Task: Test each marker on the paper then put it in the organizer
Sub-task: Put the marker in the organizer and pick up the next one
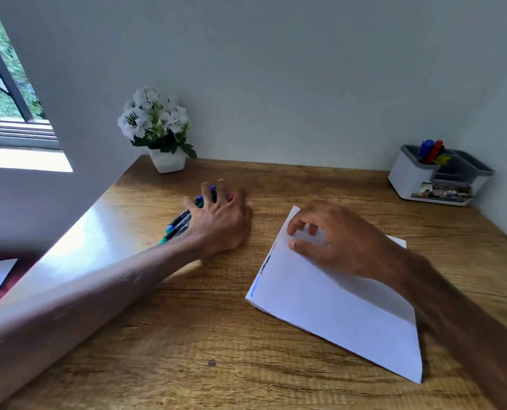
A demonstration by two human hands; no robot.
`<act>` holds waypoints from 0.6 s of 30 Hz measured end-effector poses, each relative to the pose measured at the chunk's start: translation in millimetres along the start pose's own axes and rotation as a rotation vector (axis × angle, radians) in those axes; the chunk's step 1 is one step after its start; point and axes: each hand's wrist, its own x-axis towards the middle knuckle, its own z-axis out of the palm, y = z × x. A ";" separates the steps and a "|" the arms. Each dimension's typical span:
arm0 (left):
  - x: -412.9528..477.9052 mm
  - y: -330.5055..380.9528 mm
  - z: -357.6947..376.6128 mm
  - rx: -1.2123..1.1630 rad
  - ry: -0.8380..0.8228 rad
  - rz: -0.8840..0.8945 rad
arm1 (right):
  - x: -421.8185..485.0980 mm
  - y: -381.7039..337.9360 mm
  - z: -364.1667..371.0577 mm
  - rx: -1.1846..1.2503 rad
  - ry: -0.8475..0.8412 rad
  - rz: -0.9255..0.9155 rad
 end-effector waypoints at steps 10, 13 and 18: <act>-23.4 -12.0 -17.8 0.077 0.333 0.052 | -1.1 7.1 -4.9 0.014 0.001 -0.048; -26.8 -13.3 -22.9 0.148 0.261 0.008 | -1.2 7.7 -7.5 0.007 0.035 -0.081; -31.6 -3.9 -22.4 0.184 0.297 0.057 | -1.2 6.1 -9.8 0.029 0.060 -0.128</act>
